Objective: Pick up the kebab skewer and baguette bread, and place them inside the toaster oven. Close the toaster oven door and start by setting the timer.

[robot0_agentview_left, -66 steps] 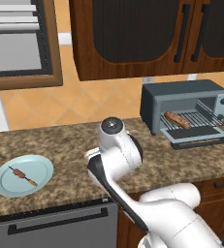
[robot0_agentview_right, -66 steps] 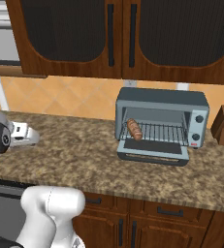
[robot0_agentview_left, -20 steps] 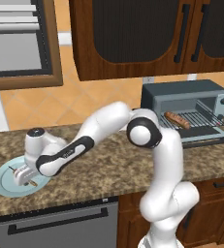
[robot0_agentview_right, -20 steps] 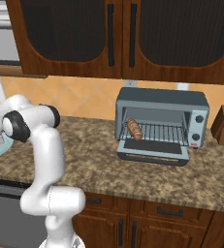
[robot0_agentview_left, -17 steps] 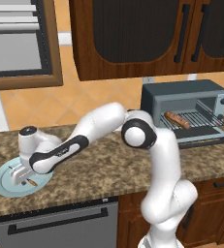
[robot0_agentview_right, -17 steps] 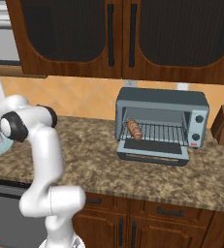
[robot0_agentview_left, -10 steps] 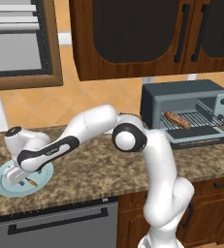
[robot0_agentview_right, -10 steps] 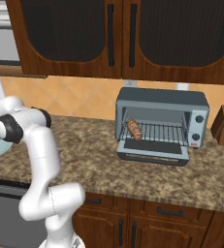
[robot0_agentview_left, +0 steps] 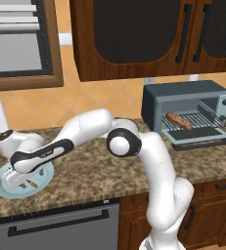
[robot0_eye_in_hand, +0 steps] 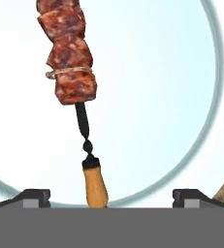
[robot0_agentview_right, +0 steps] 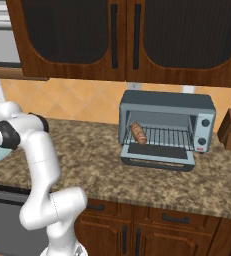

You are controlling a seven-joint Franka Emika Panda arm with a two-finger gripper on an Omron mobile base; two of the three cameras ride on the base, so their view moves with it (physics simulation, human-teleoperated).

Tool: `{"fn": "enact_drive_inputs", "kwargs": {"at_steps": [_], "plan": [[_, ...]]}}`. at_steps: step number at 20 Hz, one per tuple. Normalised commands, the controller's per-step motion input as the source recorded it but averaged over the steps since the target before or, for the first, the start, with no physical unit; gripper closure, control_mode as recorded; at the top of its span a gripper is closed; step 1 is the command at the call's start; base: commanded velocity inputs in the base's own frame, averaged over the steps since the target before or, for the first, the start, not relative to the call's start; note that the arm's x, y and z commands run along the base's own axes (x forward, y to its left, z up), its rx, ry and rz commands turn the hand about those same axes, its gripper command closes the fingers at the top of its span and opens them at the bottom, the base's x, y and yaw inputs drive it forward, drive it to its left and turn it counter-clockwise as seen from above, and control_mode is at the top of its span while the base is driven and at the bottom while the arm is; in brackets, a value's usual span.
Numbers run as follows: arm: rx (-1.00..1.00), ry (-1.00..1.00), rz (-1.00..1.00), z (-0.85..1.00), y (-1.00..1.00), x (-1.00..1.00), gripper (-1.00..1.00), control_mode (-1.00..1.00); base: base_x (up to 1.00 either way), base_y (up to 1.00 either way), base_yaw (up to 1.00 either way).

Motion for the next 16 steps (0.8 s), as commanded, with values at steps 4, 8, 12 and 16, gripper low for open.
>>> {"fn": "enact_drive_inputs", "kwargs": {"at_steps": [4,8,12,16], "plan": [[0.0,0.0,-0.03,-0.29,-0.28,0.0,-1.0,-1.0,0.0,0.0,0.0],[0.02,0.0,-0.02,-0.08,-0.01,0.04,-1.0,-1.0,0.0,0.0,0.0],[0.05,0.0,-0.01,0.0,0.01,0.05,-1.0,-1.0,0.0,0.0,0.0],[0.08,0.0,0.0,-0.01,0.09,0.13,-1.0,-1.0,0.0,0.0,0.0]]}}
